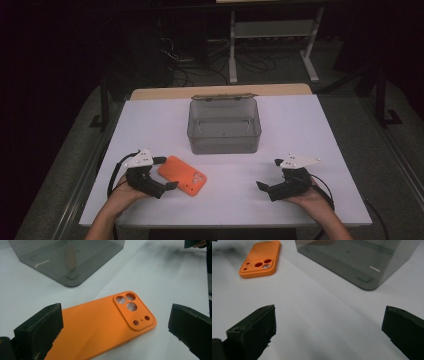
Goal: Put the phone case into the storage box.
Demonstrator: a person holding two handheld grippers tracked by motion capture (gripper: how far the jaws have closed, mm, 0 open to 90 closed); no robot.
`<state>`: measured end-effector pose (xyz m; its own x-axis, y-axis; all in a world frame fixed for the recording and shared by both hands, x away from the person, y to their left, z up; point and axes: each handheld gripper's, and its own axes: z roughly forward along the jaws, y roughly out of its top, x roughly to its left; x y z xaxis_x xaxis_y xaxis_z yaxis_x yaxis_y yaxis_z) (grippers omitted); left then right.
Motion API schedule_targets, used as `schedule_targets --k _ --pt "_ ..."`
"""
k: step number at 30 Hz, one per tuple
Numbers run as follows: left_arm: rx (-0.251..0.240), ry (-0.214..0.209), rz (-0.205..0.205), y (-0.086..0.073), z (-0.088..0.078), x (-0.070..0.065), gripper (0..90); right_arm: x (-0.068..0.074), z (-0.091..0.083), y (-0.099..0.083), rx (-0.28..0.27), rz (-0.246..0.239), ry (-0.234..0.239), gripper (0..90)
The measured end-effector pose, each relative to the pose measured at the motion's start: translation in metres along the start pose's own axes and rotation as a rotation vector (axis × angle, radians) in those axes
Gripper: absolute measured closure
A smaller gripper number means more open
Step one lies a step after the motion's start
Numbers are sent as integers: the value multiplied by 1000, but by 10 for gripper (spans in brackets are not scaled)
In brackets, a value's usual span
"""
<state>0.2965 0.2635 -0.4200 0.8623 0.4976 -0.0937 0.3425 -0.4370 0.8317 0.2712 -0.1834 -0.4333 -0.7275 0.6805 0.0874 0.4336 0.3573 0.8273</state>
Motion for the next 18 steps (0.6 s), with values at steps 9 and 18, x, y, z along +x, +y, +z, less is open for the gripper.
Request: schedule_targets --k 9,18 --pt "5 2 0 3 1 1 0 0 0 0 -3 4 -1 0" --pt "37 13 3 17 3 13 54 -1 3 1 0 5 1 0"
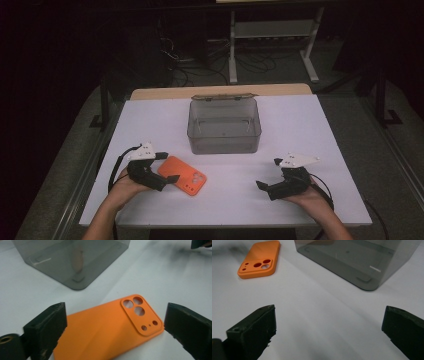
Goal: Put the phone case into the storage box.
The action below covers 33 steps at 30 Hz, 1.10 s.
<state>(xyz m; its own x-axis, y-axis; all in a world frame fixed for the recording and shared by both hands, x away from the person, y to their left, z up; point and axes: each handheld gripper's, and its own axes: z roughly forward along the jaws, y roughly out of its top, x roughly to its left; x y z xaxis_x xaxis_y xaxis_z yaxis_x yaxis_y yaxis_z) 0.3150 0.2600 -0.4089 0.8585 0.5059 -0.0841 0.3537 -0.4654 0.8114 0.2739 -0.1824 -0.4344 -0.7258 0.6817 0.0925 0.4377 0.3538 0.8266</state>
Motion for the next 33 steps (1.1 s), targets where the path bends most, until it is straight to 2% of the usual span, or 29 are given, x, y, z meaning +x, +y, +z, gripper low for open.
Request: schedule_targets --k 3,10,17,28,33 --pt "-2 12 -3 3 -1 3 83 -1 0 0 -4 1 -3 0" --pt "7 35 -3 12 -2 19 279 -1 2 2 0 5 0 0" --pt "46 62 -9 19 13 35 464 0 3 3 -1 2 4 0" --pt "106 51 -17 25 34 51 758 0 4 2 4 1 -1 0" --pt "135 45 -24 22 44 55 897 0 2 2 0 11 -3 0"
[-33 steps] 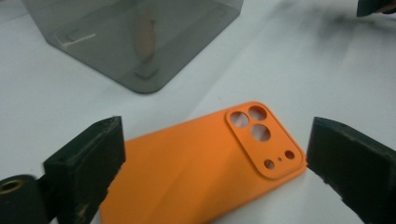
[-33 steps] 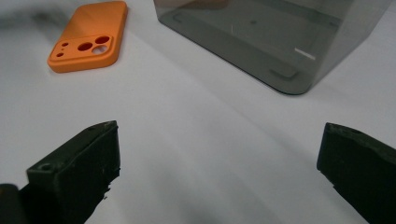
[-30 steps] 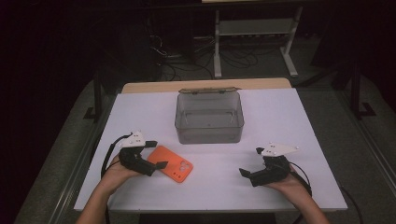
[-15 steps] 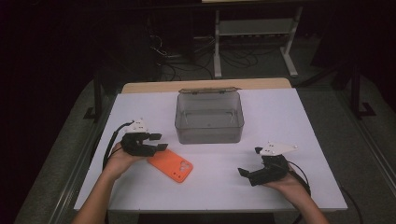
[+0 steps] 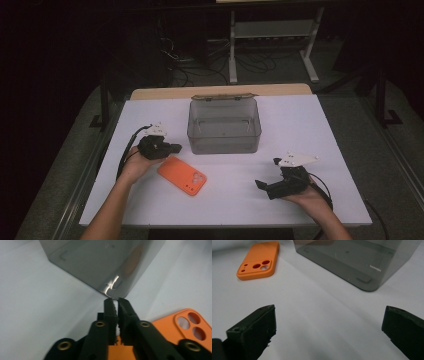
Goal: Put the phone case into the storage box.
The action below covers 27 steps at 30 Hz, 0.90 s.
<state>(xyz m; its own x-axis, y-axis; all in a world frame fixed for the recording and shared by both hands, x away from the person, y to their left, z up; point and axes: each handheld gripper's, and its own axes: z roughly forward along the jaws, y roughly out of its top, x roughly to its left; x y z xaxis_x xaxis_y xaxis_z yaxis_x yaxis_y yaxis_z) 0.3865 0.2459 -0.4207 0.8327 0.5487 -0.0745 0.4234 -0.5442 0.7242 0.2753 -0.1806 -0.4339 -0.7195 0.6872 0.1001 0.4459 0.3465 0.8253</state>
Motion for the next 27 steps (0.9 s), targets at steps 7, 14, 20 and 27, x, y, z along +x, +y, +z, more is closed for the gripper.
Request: schedule_targets --k 7,14,20,27 --pt "52 12 -1 -3 9 4 900 0 1 0 1 3 -3 0" --pt "82 30 -11 -6 13 7 900 1 0 -1 1 3 -1 0" --pt "107 47 -2 -7 15 7 900 0 -2 -1 -1 3 -2 0" --pt "131 50 7 -10 14 8 900 0 0 -1 5 3 -1 0"
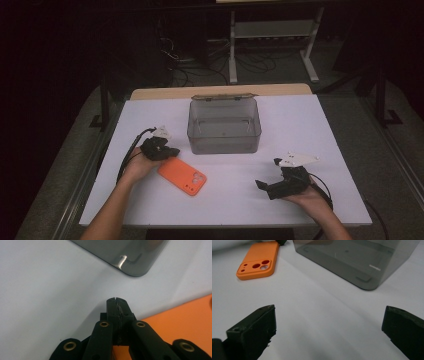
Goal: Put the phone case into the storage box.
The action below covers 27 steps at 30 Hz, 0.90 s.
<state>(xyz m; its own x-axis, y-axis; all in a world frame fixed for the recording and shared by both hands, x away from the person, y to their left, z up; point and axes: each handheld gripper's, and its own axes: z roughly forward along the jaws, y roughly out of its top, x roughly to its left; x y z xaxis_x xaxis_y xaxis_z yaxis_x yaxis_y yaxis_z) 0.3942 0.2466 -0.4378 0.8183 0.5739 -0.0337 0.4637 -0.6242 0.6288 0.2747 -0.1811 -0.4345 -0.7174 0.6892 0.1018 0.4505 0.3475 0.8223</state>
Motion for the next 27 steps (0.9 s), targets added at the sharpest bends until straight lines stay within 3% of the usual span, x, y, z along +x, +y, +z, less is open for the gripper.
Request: schedule_targets --k 16,27 --pt "28 -16 -1 -19 -18 -8 900 1 -1 0 6 -4 0 0" --pt "49 -35 -9 -43 -39 -29 900 1 0 -1 10 -6 3 0"
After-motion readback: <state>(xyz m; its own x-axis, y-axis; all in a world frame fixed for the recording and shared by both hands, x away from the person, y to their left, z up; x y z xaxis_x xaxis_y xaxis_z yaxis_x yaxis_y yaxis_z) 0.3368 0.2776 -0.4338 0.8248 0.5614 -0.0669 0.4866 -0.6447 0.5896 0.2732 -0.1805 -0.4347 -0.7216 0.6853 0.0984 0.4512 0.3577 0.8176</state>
